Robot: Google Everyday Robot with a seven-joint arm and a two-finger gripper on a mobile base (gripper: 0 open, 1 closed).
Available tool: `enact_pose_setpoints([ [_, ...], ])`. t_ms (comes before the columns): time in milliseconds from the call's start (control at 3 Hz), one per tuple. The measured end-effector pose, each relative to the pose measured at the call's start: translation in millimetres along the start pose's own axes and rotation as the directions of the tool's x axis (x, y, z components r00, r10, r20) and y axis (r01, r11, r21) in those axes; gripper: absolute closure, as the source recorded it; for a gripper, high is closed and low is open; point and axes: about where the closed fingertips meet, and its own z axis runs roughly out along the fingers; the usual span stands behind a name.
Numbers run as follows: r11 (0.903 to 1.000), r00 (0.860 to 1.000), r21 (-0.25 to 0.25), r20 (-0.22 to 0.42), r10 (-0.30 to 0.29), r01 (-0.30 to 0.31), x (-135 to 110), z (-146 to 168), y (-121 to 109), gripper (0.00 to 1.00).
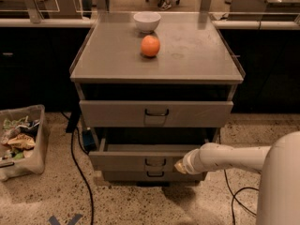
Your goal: Close middle drawer
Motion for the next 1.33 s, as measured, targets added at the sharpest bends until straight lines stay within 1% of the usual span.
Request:
enact_pose_setpoints([
  [333,0.9930,0.998,0.103,0.034,0.056,-0.059,-10,-14,-34,1.00],
  [667,0.9844,0.996,0.158,0.056,0.068,-0.076,-7,-20,-56,1.00],
  [1000,0.9844,0.996,0.158,0.056,0.068,-0.076,-7,-20,-56,1.00],
  [1333,0.9898,0.996,0.108,0.010,0.093,-0.094,-3,-4,-51,1.00],
])
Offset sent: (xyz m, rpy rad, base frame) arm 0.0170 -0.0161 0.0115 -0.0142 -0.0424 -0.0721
